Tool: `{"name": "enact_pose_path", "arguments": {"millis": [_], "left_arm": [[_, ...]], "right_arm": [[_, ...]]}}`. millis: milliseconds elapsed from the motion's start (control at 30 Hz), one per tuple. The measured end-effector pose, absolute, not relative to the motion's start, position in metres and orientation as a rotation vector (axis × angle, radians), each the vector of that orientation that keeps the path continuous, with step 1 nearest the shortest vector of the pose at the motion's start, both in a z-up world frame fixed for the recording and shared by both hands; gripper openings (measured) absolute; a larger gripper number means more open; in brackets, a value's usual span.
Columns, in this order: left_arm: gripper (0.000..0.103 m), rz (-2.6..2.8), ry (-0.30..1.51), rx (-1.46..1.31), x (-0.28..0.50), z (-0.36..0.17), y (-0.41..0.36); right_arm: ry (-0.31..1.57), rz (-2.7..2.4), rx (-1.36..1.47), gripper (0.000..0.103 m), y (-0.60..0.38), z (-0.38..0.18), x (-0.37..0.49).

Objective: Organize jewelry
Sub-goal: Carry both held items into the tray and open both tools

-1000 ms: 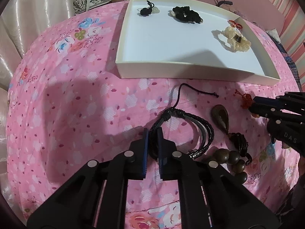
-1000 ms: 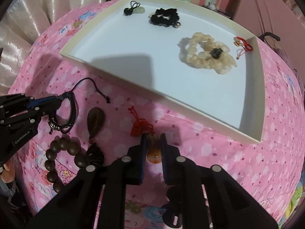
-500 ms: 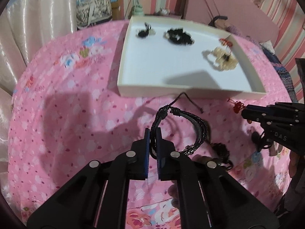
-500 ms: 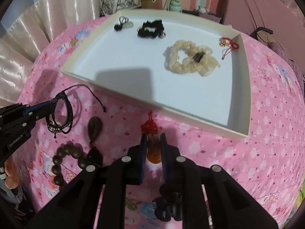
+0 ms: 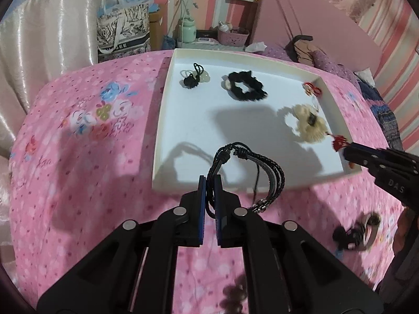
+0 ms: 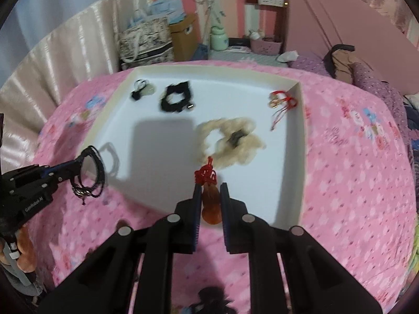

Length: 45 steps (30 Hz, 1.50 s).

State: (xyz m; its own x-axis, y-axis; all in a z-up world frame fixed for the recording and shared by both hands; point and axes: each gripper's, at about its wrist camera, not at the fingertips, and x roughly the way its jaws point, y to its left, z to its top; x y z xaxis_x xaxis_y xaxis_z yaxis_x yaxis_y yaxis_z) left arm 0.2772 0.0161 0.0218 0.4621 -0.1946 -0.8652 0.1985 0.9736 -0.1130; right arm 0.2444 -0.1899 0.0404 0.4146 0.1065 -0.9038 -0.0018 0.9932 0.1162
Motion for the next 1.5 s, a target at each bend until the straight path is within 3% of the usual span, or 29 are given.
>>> {"name": "enact_pose_path", "arguments": {"millis": [567,1067,1100,1133,1267,1400,1500], "left_arm": [[0.004,-0.124,1.114,0.008,0.381,-0.019,0.006],[0.007,-0.107,1.082,0.028,0.403,-0.018,-0.003],[0.011,-0.110,1.083,0.024,0.401,-0.016,-0.003],[0.016,-0.117,1.085,0.019,0.400,-0.015,-0.003],[0.030,-0.143,1.060,0.012,0.389,0.001,-0.008],[0.061,-0.166,1.021,0.005,0.370,0.023,-0.011],[0.072,-0.192,0.988,0.001,0.351,0.042,-0.013]], "right_arm": [[1.181,-0.106,0.110,0.014,-0.233,-0.016,0.314],[1.160,-0.107,0.111,0.016,-0.244,-0.025,0.333],[1.160,-0.096,0.124,0.022,-0.245,-0.024,0.332],[1.157,-0.083,0.134,0.035,-0.245,-0.022,0.332],[1.135,-0.070,0.101,0.045,-0.240,-0.011,0.327],[1.113,-0.039,0.135,0.053,-0.243,0.007,0.318],[1.069,-0.012,0.147,0.073,-0.245,0.031,0.302]]}}
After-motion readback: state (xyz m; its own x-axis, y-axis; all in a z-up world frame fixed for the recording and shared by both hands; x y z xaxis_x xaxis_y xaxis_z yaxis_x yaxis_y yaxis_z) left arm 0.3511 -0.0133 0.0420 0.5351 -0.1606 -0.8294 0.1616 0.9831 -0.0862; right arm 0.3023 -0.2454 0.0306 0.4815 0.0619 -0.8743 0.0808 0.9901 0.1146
